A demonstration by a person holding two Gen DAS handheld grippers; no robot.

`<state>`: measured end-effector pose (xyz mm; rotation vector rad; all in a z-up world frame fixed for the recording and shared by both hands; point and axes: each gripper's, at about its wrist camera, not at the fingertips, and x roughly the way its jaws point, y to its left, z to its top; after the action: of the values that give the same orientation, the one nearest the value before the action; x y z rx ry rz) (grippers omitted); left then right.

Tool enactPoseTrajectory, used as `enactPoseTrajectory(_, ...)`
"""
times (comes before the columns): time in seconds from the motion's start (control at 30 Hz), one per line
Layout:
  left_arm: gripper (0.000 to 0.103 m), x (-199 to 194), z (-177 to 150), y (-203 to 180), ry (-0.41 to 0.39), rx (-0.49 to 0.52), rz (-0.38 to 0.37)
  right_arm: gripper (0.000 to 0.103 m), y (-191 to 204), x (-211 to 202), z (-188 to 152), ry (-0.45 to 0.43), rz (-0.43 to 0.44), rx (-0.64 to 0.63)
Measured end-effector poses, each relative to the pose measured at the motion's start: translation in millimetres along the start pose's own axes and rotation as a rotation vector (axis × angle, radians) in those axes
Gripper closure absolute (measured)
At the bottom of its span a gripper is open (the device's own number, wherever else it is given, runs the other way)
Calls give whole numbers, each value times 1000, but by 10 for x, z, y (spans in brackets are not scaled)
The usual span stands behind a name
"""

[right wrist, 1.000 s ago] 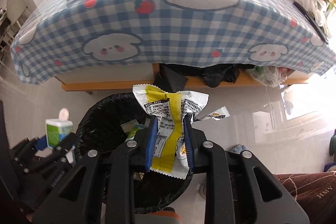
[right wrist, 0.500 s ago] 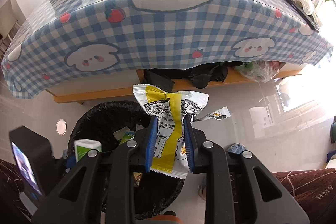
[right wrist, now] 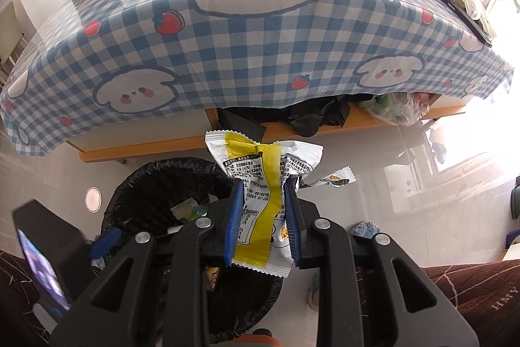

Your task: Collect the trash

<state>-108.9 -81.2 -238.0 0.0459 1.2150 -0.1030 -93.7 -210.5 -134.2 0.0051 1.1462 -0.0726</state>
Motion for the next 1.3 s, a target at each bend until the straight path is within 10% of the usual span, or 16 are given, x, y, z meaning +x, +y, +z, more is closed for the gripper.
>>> enactPoseTrajectory(0.27, 6, -292, 142, 426, -37, -82, 27, 78, 69, 129, -80, 15, -14, -13)
enactPoseTrajectory(1.3, 6, -721, 202, 1026, -56, -159, 44, 76, 816, 669, -404, 102, 92, -117)
